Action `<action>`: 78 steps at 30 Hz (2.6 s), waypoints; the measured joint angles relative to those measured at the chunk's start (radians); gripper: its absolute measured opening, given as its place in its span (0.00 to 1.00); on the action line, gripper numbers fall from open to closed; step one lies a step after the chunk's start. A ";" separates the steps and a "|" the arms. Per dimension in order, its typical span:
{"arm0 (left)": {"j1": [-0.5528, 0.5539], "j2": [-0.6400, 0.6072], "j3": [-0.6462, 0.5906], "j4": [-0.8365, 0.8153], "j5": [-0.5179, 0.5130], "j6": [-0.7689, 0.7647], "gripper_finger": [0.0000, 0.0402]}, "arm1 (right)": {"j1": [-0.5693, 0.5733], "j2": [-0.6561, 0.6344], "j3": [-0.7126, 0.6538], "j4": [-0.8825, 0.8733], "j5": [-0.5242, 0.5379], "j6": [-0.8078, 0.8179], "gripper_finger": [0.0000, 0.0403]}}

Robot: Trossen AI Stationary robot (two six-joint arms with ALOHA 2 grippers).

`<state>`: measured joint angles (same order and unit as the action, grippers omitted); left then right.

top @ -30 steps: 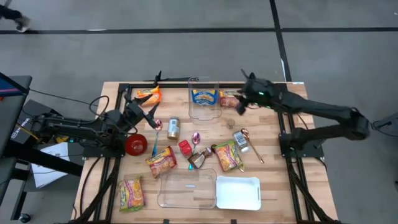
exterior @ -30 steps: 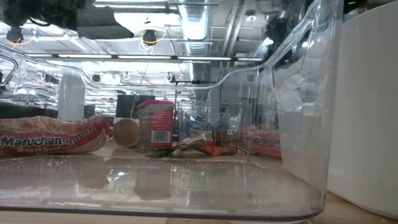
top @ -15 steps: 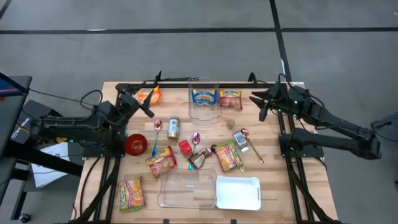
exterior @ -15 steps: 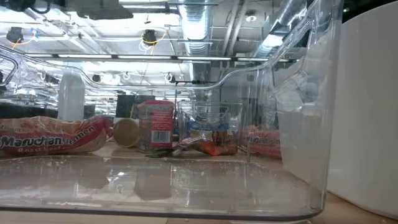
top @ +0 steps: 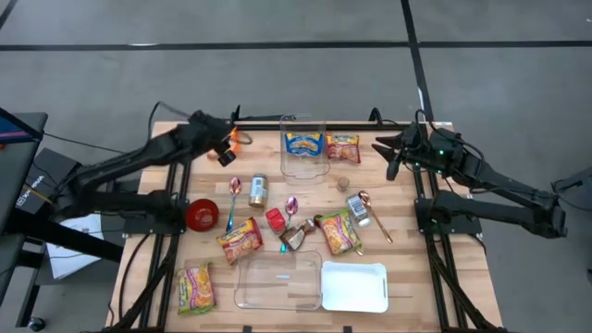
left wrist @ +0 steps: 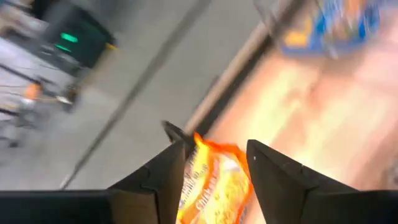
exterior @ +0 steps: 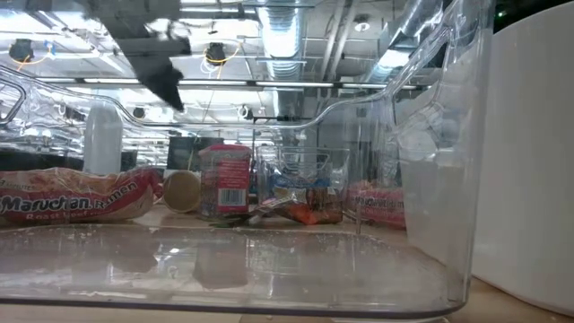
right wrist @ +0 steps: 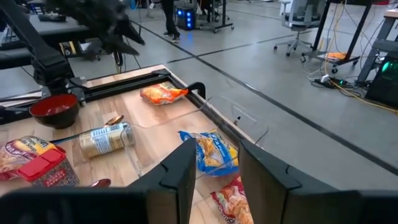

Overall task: Pick & Place Food Item
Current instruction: Put the orange noodle pack into the top transparent bin

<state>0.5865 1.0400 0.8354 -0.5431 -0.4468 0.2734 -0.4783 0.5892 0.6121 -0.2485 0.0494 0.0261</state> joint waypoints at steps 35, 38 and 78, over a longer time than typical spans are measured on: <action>0.383 0.602 0.221 -0.239 0.285 0.372 0.42 | 0.000 0.000 0.000 -0.035 -0.027 -0.004 0.28; 0.383 0.624 0.221 -0.234 0.262 0.355 0.42 | 0.000 0.000 0.000 -0.035 -0.027 -0.008 0.28; 0.403 0.577 0.207 -0.214 0.344 0.238 0.37 | 0.000 0.000 0.001 -0.058 -0.027 -0.016 0.28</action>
<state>0.9890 1.6175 1.0423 -0.7571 -0.1032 0.5110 -0.4782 0.5892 0.6132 -0.3067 0.0223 0.0105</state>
